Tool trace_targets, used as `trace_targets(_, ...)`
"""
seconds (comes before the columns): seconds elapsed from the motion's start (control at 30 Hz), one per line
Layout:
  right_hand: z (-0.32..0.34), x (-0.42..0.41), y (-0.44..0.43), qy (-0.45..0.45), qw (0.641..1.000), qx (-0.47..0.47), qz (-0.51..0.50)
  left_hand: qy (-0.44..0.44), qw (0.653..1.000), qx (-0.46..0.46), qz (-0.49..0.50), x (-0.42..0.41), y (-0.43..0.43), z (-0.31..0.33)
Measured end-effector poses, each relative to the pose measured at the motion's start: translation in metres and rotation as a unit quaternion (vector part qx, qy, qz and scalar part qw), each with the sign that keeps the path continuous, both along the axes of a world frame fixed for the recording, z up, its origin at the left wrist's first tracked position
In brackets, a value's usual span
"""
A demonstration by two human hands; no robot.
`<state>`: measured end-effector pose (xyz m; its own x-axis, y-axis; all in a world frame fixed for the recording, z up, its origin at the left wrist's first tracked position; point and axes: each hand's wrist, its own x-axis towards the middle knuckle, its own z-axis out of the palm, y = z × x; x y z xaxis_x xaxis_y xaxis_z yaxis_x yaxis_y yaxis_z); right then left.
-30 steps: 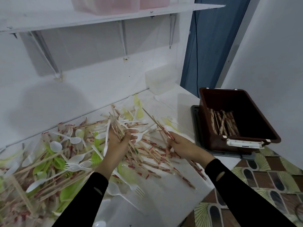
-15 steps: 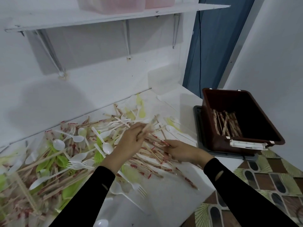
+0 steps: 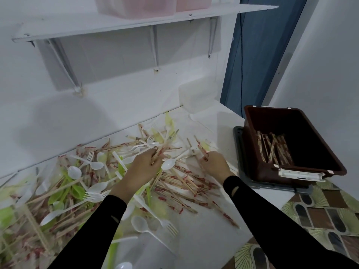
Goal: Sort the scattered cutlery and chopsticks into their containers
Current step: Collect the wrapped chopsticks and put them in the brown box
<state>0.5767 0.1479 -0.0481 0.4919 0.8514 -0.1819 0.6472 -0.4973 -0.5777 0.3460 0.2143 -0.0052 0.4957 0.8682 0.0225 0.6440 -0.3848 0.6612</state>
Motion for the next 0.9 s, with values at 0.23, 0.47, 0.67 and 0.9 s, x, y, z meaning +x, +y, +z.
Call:
trace_targets(0.23,-0.022,-0.016,0.009,-0.148,0.987,-0.046,0.037,-0.086,0.995,-0.043,0.04,-0.009,-0.002,0.006)
trace_targets(0.47,0.004,0.018,-0.027,-0.147,0.977,-0.12,0.1,-0.133,0.986,-0.096,0.015,-0.006,0.002,-0.006)
trace_targets(0.67,0.001,0.027,-0.041,-0.119,0.972,-0.142,0.148,-0.15,0.981,-0.113,0.04,0.019,-0.01,-0.008)
trace_targets(0.9,0.008,-0.003,-0.032,0.03,0.988,0.083,0.125,-0.336,0.94,-0.048,0.042,0.034,-0.027,0.002)
